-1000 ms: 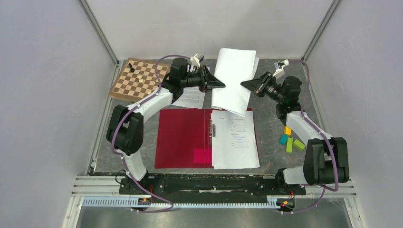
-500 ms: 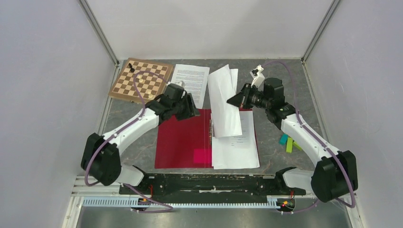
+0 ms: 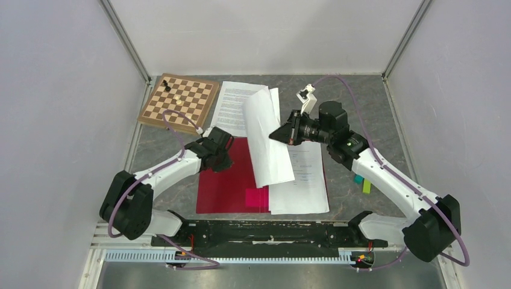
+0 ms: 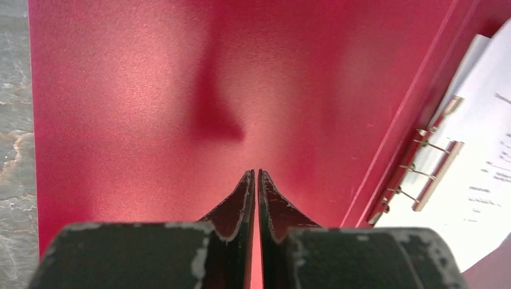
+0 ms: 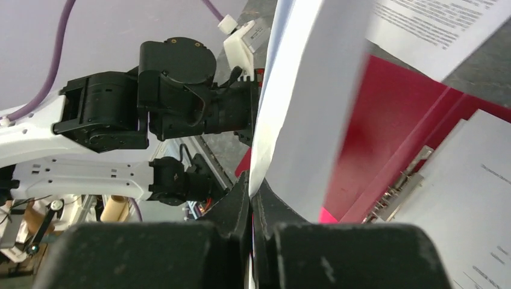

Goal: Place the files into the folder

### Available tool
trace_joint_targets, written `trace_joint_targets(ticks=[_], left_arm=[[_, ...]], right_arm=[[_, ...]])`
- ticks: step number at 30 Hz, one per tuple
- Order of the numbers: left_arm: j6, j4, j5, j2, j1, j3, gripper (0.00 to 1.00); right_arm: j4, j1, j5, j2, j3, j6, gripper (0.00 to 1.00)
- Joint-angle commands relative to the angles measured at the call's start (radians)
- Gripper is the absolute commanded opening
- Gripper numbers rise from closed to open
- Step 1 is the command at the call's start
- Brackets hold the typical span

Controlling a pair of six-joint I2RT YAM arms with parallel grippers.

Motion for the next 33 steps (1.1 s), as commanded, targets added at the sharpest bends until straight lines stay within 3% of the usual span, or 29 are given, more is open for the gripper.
trace_joint_targets(ticks=[1, 3, 10, 22, 33], left_arm=[[-0.089, -0.002, -0.064, 0.044, -0.002, -0.010, 0.07], [-0.092, -0.012, -0.075, 0.064, -0.002, -0.006, 0.03], [-0.083, -0.023, -0.094, 0.089, -0.002, -0.001, 0.02], [-0.073, -0.034, -0.102, 0.100, -0.002, 0.006, 0.02], [-0.069, -0.033, -0.093, 0.110, -0.002, 0.012, 0.02]], right_arm=[[-0.033, -0.043, 0.034, -0.020, -0.075, -0.014, 0.00], [-0.075, -0.083, 0.050, -0.013, -0.148, -0.065, 0.00], [-0.214, -0.109, 0.361, 0.030, -0.324, -0.253, 0.00], [-0.214, -0.109, 0.561, -0.090, -0.381, -0.220, 0.00], [-0.177, -0.115, 0.613, -0.098, -0.458, -0.145, 0.00]])
